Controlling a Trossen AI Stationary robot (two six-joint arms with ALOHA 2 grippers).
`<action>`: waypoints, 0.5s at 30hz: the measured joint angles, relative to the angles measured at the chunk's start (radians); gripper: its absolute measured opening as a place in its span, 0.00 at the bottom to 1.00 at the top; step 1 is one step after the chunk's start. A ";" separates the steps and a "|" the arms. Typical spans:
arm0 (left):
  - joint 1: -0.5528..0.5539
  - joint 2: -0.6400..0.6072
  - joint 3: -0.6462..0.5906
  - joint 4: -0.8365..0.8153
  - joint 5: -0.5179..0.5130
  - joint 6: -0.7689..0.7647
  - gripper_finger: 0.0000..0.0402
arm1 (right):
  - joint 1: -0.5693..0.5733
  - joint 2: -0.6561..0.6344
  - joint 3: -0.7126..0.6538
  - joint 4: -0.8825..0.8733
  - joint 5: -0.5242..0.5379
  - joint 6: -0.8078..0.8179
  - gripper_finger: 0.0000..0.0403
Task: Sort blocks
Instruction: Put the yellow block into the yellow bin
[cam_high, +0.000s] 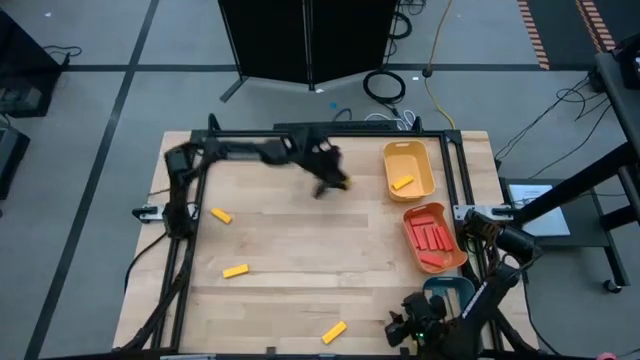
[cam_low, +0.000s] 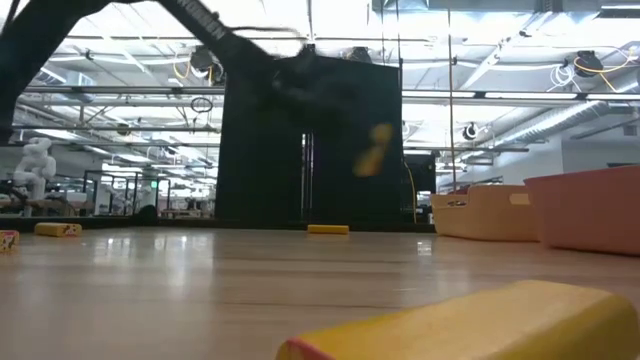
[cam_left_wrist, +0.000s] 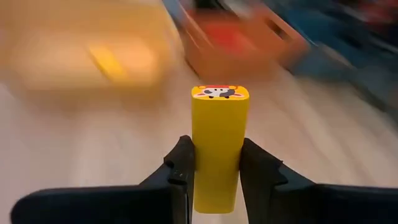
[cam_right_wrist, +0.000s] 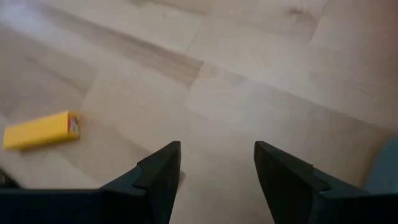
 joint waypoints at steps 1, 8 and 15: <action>-0.051 0.015 0.000 0.126 -0.113 -0.050 0.19 | -0.010 0.000 0.000 0.000 -0.001 0.001 0.49; -0.161 0.198 0.225 0.467 -0.414 -0.158 0.19 | -0.056 0.000 0.000 0.020 -0.002 -0.018 0.49; -0.151 0.538 0.648 0.279 -0.352 -0.329 0.19 | -0.064 0.000 0.000 0.030 -0.003 -0.037 0.49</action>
